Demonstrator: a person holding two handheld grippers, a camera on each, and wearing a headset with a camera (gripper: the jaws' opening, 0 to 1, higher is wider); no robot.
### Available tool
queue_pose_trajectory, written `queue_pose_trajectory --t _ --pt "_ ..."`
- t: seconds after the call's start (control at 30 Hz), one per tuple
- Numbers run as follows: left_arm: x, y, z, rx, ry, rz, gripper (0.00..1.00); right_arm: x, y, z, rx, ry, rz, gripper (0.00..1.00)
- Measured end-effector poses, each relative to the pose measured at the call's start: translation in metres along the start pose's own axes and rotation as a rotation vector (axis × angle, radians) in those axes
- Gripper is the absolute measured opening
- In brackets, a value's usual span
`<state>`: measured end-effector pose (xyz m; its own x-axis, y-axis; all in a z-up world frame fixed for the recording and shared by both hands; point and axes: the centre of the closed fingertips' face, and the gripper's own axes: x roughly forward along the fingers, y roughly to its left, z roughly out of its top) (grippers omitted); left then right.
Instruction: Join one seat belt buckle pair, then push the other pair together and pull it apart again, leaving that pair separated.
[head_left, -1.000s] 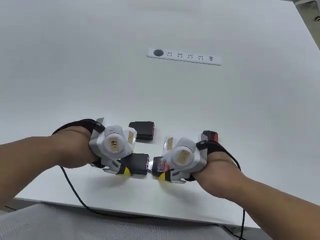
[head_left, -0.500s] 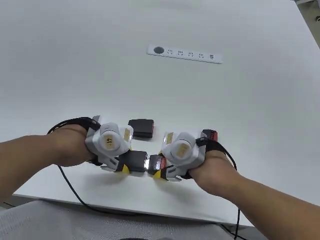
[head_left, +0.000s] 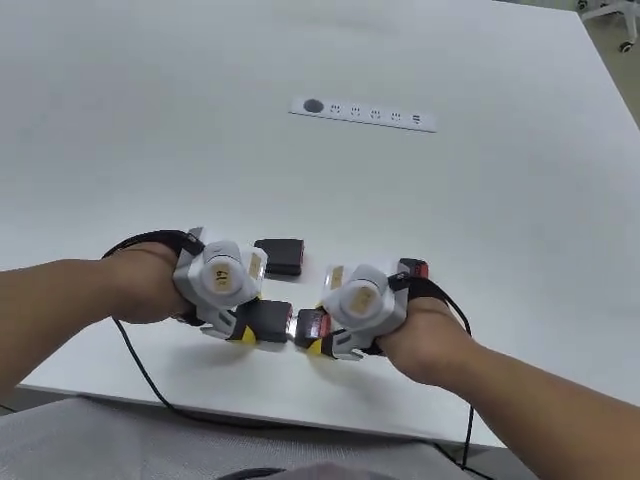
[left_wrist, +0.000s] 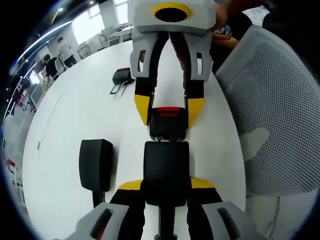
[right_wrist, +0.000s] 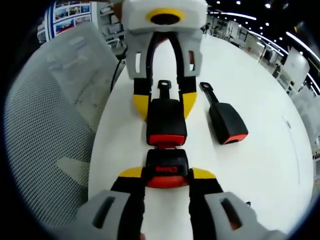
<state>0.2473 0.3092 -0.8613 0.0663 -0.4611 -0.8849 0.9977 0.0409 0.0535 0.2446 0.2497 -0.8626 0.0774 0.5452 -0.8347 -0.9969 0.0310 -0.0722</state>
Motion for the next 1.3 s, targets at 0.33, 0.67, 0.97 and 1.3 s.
queue_pose_trajectory --t 0.33,0.67,0.97,1.3 --pt "0.000 0.000 -0.001 -0.021 -0.014 0.002 0.32 0.000 0.000 0.000 0.012 -0.004 0.008 0.32" --pt "0.000 0.000 -0.001 -0.044 0.011 0.020 0.34 0.001 0.000 0.000 0.041 0.006 0.010 0.34" --pt "-0.003 -0.001 -0.002 -0.075 0.027 0.048 0.35 -0.003 0.000 0.004 0.069 -0.010 0.020 0.35" --pt "-0.045 0.018 0.029 -0.051 -0.054 0.115 0.29 -0.038 -0.008 0.022 0.063 -0.085 -0.013 0.34"
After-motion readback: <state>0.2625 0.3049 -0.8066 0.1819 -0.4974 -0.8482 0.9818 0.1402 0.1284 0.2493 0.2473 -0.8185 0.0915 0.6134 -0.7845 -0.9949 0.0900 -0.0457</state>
